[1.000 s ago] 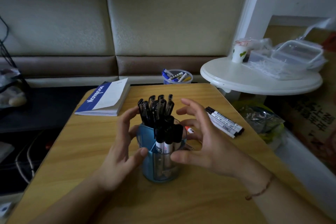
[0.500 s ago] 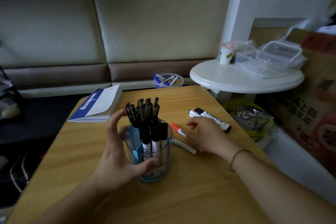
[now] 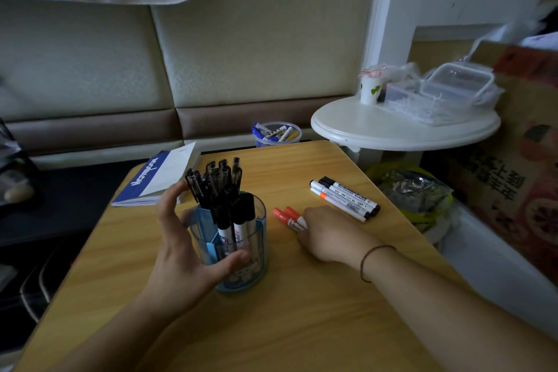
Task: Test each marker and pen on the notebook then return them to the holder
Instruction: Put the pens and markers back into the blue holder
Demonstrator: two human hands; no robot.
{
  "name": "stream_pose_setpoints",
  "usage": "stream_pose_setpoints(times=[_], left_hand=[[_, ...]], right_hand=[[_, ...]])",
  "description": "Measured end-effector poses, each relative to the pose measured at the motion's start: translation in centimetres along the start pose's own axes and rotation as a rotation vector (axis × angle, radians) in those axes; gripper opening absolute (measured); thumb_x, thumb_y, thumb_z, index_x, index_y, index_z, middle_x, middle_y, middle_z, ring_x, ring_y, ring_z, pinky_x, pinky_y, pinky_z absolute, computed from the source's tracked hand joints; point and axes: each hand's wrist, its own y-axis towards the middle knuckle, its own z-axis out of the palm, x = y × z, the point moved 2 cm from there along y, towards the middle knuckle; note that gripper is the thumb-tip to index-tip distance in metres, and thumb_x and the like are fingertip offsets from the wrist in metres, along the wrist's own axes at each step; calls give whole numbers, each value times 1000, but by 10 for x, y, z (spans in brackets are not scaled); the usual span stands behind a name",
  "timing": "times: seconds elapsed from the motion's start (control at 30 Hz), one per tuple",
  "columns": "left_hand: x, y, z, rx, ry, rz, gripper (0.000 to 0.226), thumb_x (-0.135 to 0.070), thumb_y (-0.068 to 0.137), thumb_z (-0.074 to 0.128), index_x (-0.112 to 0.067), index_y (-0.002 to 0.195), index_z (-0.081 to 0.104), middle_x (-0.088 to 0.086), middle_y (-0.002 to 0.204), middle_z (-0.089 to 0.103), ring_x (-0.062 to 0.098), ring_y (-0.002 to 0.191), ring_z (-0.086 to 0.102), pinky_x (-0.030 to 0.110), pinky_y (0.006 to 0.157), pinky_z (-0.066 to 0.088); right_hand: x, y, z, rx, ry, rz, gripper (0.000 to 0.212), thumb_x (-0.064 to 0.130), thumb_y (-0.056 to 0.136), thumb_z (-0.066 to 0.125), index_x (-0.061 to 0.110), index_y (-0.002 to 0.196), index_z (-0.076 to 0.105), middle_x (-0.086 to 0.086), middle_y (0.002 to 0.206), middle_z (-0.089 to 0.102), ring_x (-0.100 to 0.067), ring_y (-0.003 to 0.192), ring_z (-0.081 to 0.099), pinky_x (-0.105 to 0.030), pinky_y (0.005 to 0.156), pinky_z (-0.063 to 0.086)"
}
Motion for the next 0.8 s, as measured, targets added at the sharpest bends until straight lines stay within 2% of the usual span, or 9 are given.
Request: stream_pose_setpoints(times=[0.07,0.17,0.27,0.37,0.47,0.53,0.67,0.8], left_hand=[[0,0,0,12,5,-14,117,-71,61,74,-36,147,2,-6,156,15,12,125,53,4,89,44],[-1,1,0,28,14,-2,116,-67,63,74,-36,147,0,-13,155,14,0,126,50,0,87,42],[-3,0,1,38,8,20,113,-71,67,70,-35,147,-1,-20,153,14,-3,126,49,3,89,43],[-3,0,1,27,0,30,112,-66,67,72,-34,147,0,-21,152,13,-2,127,48,5,90,44],[-4,1,1,38,-2,48,111,-70,71,68,-28,147,0,-28,150,11,-7,126,46,1,89,41],[-3,0,1,33,-14,45,111,-72,70,67,-28,147,-1,-27,152,9,-8,127,45,1,91,41],[-1,1,1,23,-34,51,109,-73,70,68,-39,146,-2,-25,153,10,-6,129,44,4,93,42],[-1,1,2,34,-37,60,105,-73,70,67,-45,144,-3,-33,149,12,-8,129,43,4,92,41]], right_hand=[[-3,1,-6,6,51,-19,21,40,95,51,20,99,57,1,91,59,-15,79,57,-32,65,49],[-7,1,-11,-33,75,-56,21,42,92,57,22,100,60,3,89,60,-14,78,58,-36,73,54],[-8,-2,-4,-46,73,-58,26,47,90,59,23,100,63,3,88,63,-14,78,60,-38,73,55],[-12,-1,-3,-49,100,-75,27,47,90,60,24,100,66,3,87,64,-14,78,60,-39,74,55],[-18,2,-11,-61,191,-94,28,41,90,63,29,114,57,10,88,61,-9,79,60,-30,69,53],[-18,2,-14,-79,211,-108,29,40,92,60,32,118,50,14,91,58,-7,83,58,-29,72,53],[-15,7,-14,-129,205,-78,26,25,98,52,29,120,39,3,101,63,-12,88,61,-36,77,56],[-14,9,-7,-72,122,-69,33,30,98,50,28,130,42,2,109,61,-12,87,58,-32,76,52]])
